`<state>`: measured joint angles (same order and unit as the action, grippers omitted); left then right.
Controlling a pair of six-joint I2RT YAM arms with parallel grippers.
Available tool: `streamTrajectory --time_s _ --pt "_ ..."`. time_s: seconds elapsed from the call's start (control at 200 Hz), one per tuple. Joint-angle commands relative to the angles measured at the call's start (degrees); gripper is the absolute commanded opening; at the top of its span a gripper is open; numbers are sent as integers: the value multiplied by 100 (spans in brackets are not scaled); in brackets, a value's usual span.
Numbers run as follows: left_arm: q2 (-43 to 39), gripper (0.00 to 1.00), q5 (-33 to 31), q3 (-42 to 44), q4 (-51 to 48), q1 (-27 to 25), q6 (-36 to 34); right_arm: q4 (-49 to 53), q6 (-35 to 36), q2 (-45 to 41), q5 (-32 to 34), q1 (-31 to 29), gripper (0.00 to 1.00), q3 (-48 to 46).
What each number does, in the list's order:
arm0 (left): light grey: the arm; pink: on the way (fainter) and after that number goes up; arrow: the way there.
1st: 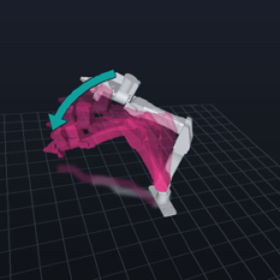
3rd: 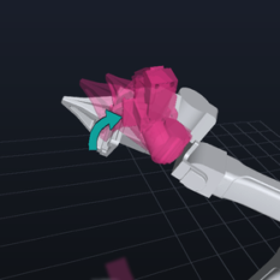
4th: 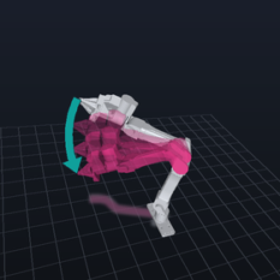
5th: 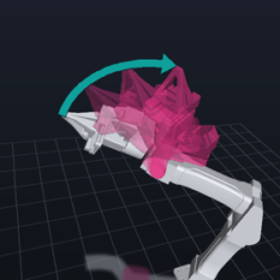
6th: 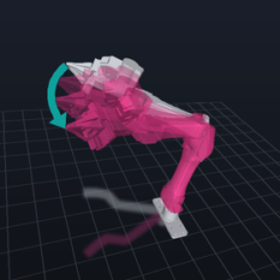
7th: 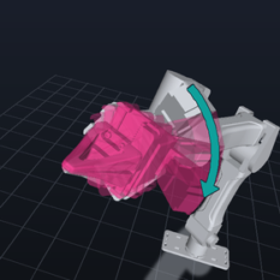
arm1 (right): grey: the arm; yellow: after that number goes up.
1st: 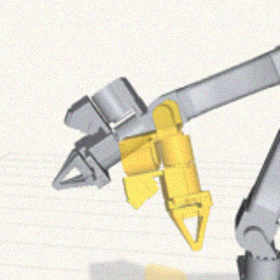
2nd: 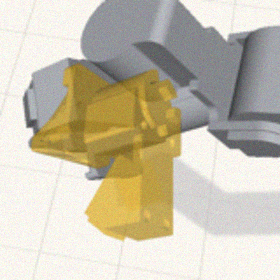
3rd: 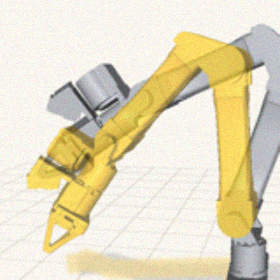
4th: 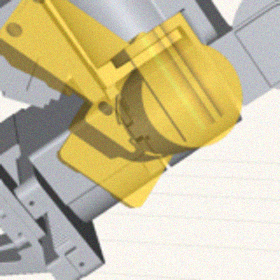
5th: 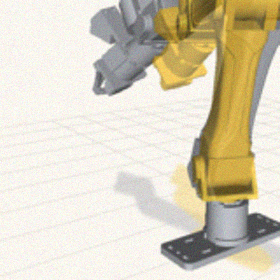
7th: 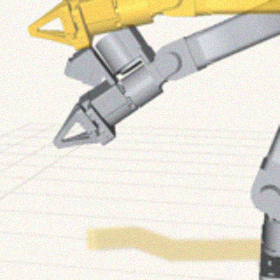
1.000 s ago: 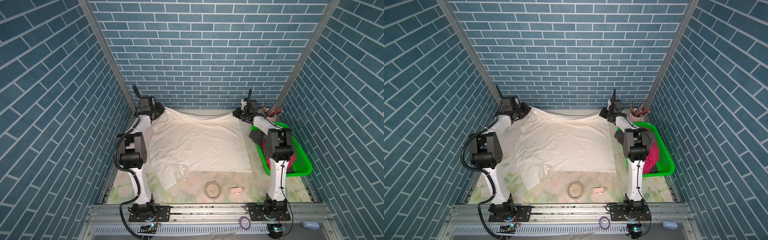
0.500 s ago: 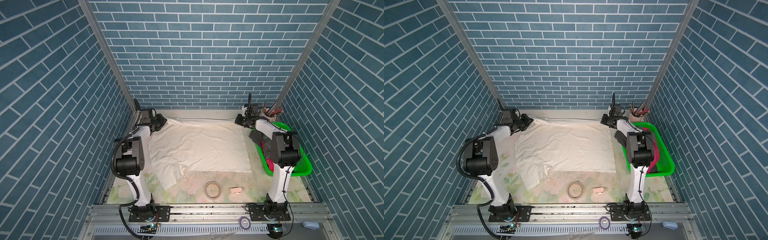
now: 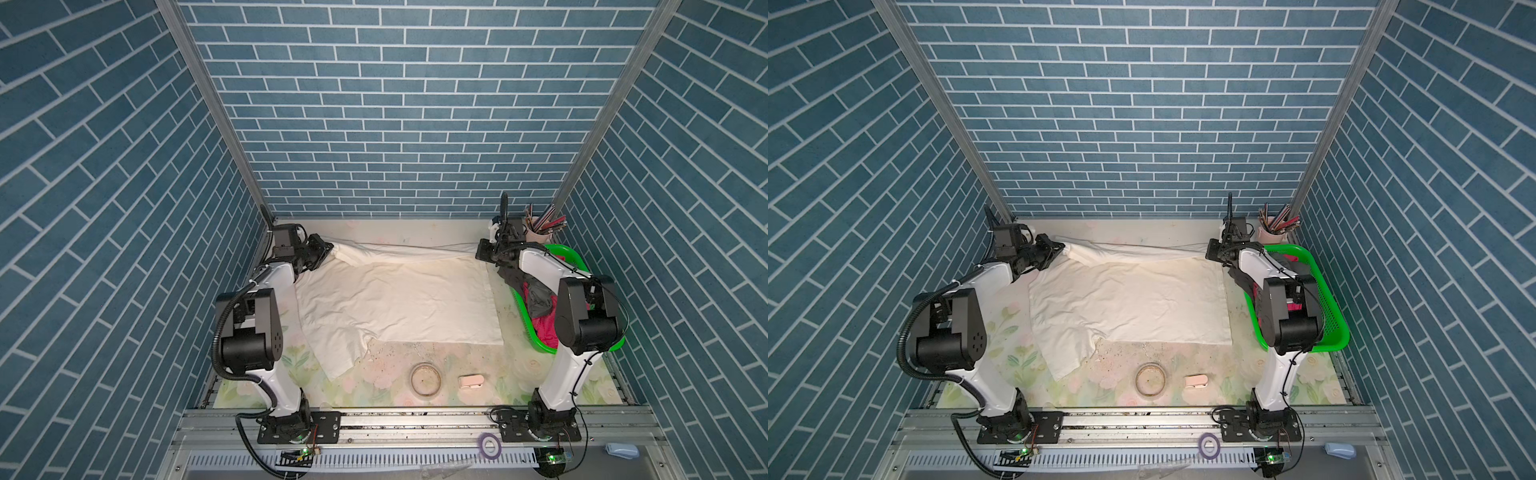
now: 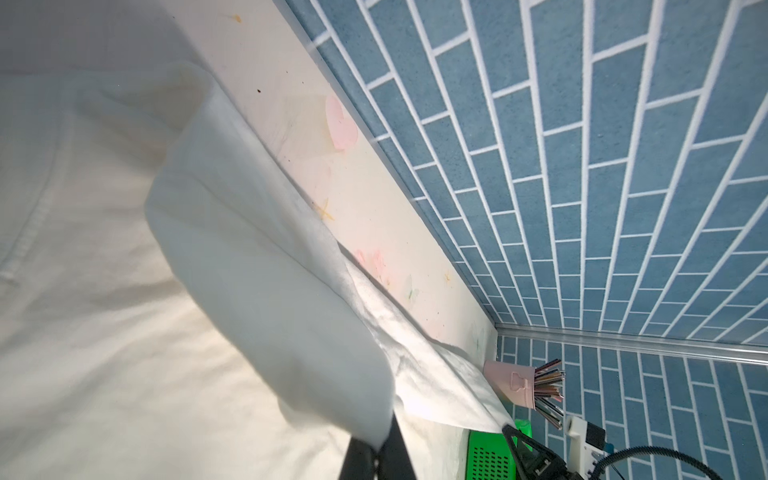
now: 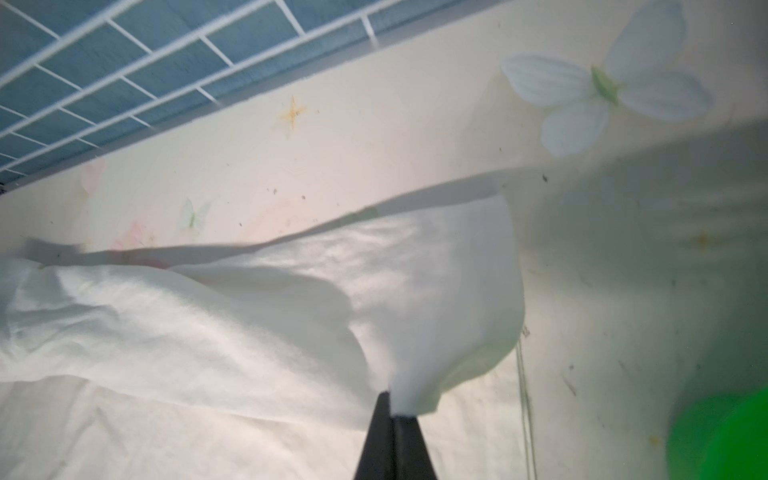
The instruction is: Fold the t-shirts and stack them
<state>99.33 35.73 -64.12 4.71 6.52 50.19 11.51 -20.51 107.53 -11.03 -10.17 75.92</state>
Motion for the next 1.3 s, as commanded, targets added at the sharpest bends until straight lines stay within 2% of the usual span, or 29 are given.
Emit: streamTrajectory --time_s 0.0,0.115,0.295,0.5,0.755,0.94,1.01,1.175,1.295 --pt "-133 0 147 430 25 61 -81 -44 162 -94 176 -15 0 -297" --pt "-318 0 183 1037 300 64 -36 -92 167 37 240 -33 0 -444" --pt "-296 0 199 1277 273 108 -155 -37 210 195 380 -162 1 -430" --pt "-186 0 15 1116 231 159 -208 196 285 432 557 -407 3 -299" --pt "-58 0 -55 887 61 367 -265 367 363 449 797 -415 7 -359" --pt "-28 0 -93 844 -89 470 -351 484 364 164 1066 -416 8 -517" --pt "-2 0 -109 761 -192 484 -415 450 347 128 1006 -415 13 -619" --pt "95 0 -174 634 -321 520 -462 449 342 317 806 -414 33 -561" --pt "148 0 -154 527 -404 513 -493 588 377 214 849 -419 39 -387"
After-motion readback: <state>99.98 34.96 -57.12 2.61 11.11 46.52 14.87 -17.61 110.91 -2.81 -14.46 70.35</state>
